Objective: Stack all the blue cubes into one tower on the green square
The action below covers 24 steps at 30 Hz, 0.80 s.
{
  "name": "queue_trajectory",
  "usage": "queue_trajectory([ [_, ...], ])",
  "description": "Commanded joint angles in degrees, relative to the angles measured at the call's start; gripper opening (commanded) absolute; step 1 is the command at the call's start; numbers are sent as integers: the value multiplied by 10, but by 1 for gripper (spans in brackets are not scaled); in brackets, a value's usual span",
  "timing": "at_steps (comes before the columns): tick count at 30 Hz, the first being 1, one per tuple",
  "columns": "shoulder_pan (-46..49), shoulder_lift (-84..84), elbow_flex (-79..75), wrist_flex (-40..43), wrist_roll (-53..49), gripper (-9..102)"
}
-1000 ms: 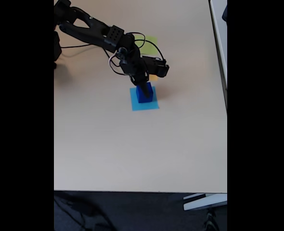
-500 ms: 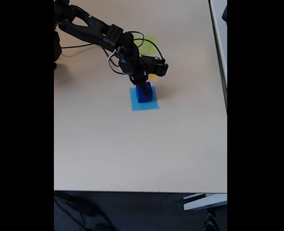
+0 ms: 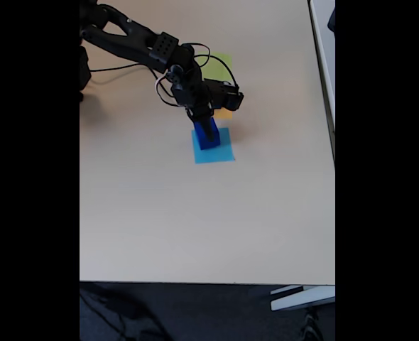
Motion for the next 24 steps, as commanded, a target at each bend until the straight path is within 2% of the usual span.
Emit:
queue_trajectory([
  [1, 4, 59, -6, 10, -6, 10],
  [10, 11, 61, -47, 46, -33, 10],
  [24, 11, 109, -130, 156, -38, 10],
])
